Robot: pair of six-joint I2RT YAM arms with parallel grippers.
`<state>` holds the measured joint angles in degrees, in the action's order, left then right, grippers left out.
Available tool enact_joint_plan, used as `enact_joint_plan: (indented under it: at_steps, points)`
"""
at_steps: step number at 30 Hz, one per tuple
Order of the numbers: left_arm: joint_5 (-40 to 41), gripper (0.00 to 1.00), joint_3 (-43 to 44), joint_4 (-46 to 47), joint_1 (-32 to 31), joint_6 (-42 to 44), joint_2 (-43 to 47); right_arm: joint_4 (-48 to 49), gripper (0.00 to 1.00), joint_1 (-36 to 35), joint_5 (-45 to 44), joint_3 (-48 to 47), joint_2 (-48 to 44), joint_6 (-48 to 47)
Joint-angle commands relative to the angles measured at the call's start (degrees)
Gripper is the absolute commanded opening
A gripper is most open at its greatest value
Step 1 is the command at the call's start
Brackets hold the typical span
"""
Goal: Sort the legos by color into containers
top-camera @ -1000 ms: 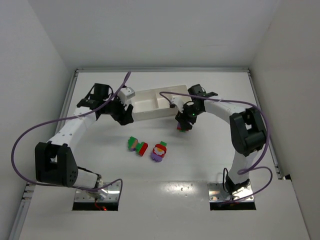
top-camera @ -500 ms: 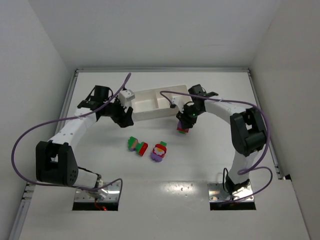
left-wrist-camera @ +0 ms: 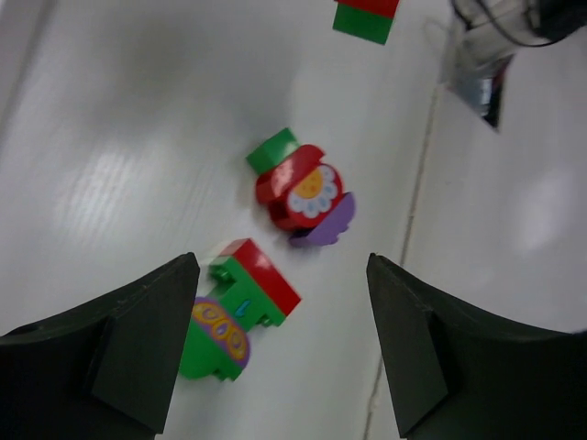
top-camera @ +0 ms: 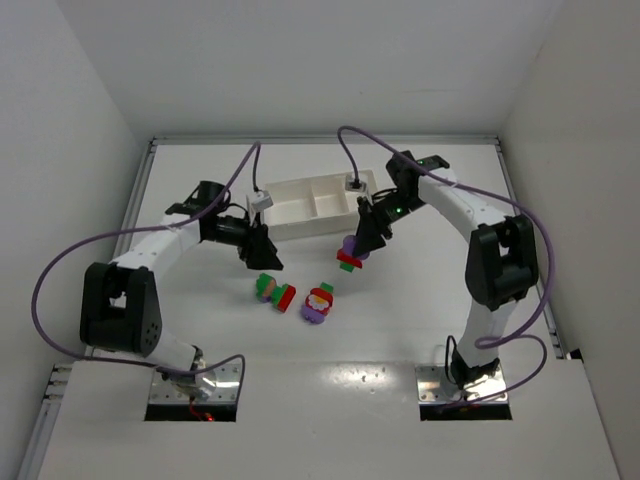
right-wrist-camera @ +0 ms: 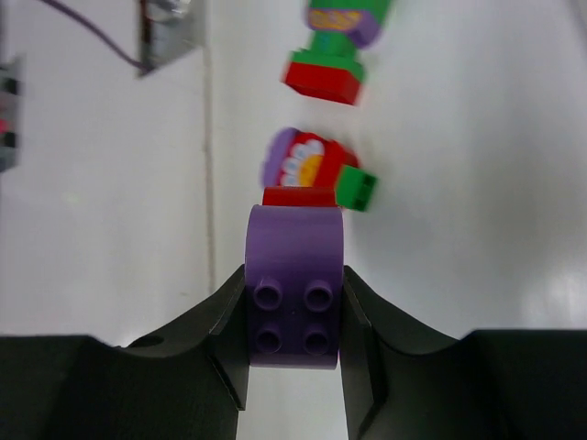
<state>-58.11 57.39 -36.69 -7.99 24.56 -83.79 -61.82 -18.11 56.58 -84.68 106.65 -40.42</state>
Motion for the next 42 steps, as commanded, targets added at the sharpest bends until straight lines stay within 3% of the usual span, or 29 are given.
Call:
enact_joint_plan:
  at_steps: [1, 6, 13, 16, 20, 27, 42]
  points:
    - [-16.75, 0.81, -0.52, -1.55, -0.88, 2.34, -2.78, -11.2, 0.03, 0.18, 14.5, -2.94, 2.5, -8.33]
    - [-20.02, 0.82, 2.55, -2.07, -1.41, 2.34, -6.12, -18.77, 0.03, 0.18, 18.92, -5.13, 5.23, -13.89]
    - [-16.35, 0.82, 6.86, -1.55, -6.76, 0.68, -7.27, -18.77, 0.03, -1.57, 22.96, -6.45, 8.57, -13.89]
    - [-9.68, 0.82, 7.65, 5.46, -9.75, -3.97, -7.97, -18.77, 0.03, -2.63, 23.49, -8.65, 9.97, -13.28]
    - [-1.4, 0.82, 5.1, 20.75, -12.92, -16.7, -5.24, -18.77, 0.03, -3.95, 24.11, -11.02, 11.03, -12.66]
    - [-3.42, 0.73, 8.01, 24.82, -14.95, -20.24, -9.02, -18.77, 0.03, -5.09, 24.11, -12.08, 11.03, -12.05]
    - [-11.5, 0.76, 7.4, 24.56, -16.53, -18.5, -9.02, -18.77, 0.03, -4.39, 24.11, -12.7, 15.07, -12.57]
